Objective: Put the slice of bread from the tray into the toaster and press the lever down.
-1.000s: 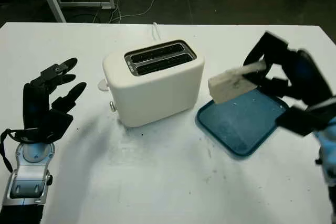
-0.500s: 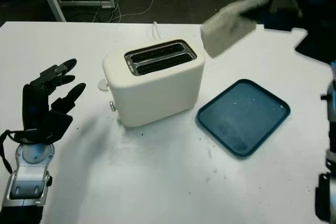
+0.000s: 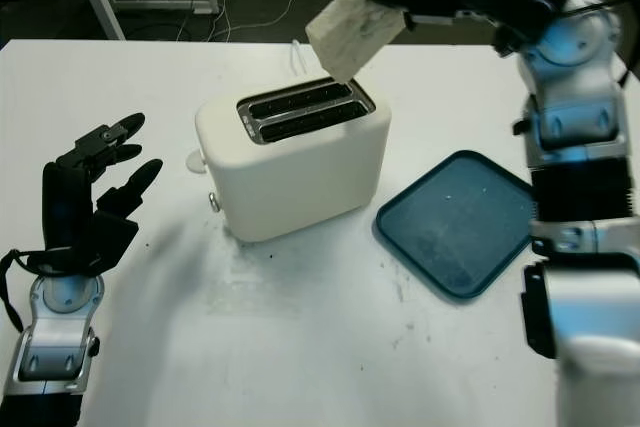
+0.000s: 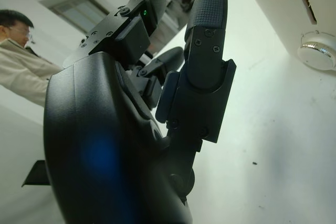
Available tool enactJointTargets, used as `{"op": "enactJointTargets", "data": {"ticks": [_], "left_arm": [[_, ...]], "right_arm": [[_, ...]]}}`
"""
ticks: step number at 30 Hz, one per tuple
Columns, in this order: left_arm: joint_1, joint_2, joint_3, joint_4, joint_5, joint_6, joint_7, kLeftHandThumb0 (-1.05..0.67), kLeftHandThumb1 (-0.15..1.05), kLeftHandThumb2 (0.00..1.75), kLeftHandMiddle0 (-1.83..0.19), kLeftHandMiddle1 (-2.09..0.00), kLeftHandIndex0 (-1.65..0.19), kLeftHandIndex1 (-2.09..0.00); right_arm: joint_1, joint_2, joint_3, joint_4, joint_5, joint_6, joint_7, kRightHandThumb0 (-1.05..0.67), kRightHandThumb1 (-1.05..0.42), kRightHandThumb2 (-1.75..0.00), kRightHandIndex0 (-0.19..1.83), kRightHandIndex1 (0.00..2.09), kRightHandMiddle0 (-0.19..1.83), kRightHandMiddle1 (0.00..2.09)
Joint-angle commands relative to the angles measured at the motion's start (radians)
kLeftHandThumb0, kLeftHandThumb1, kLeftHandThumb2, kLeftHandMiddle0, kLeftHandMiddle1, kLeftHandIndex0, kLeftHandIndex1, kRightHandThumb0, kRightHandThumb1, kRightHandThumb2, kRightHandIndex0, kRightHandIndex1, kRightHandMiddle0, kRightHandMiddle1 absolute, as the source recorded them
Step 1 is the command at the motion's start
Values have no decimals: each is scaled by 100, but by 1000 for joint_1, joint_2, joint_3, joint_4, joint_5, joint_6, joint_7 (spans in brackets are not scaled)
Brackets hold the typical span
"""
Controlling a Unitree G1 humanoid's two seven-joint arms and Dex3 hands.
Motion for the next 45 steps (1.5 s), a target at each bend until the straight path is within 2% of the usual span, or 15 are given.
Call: {"op": "enactJointTargets", "data": {"ticks": [1, 4, 12, 17, 25, 34, 41, 45], "left_arm": [[7, 0, -1, -6, 10, 0, 7, -66, 92, 22, -56, -69, -75, 0], [8, -1, -1, -11, 11, 8, 6, -66, 92, 21, -55, -68, -75, 0], [6, -4, -4, -6, 14, 1, 12, -67, 92, 21, -56, -68, -76, -1], [7, -2, -1, -2, 12, -2, 11, -67, 92, 21, -56, -68, -76, -1], [6, -6, -6, -4, 21, 4, 14, -68, 92, 22, -56, -67, -76, -1], [7, -6, -7, -4, 19, 4, 15, -68, 92, 22, -56, -67, -76, -1], [7, -5, -5, 2, 11, -4, 13, -68, 92, 22, -56, -67, -76, 0], [8, -7, -7, -3, 16, 4, 16, -68, 92, 22, -56, -67, -76, 0]], "right_arm": [[-44, 32, -2, 60, 13, 13, 16, -12, -92, -37, 108, 175, 87, 175], [-69, 60, 9, 145, -4, -1, 15, -19, -92, -37, 111, 175, 90, 175], [-98, 98, 40, 305, -83, -105, -28, -47, -92, -22, 109, 175, 92, 175], [-78, 95, 22, 251, -69, -72, -8, -48, -92, -22, 107, 175, 89, 175], [-59, 88, -26, 170, -19, -24, 16, -41, -92, -26, 106, 175, 82, 175], [-40, 113, -69, 84, 68, 21, 42, -37, -92, -27, 110, 175, 91, 175], [67, 108, -85, -93, 126, 80, 68, -36, -92, -29, 112, 175, 92, 175], [142, 106, -88, -224, 147, 215, 43, -44, -92, -24, 113, 175, 93, 175]]}}
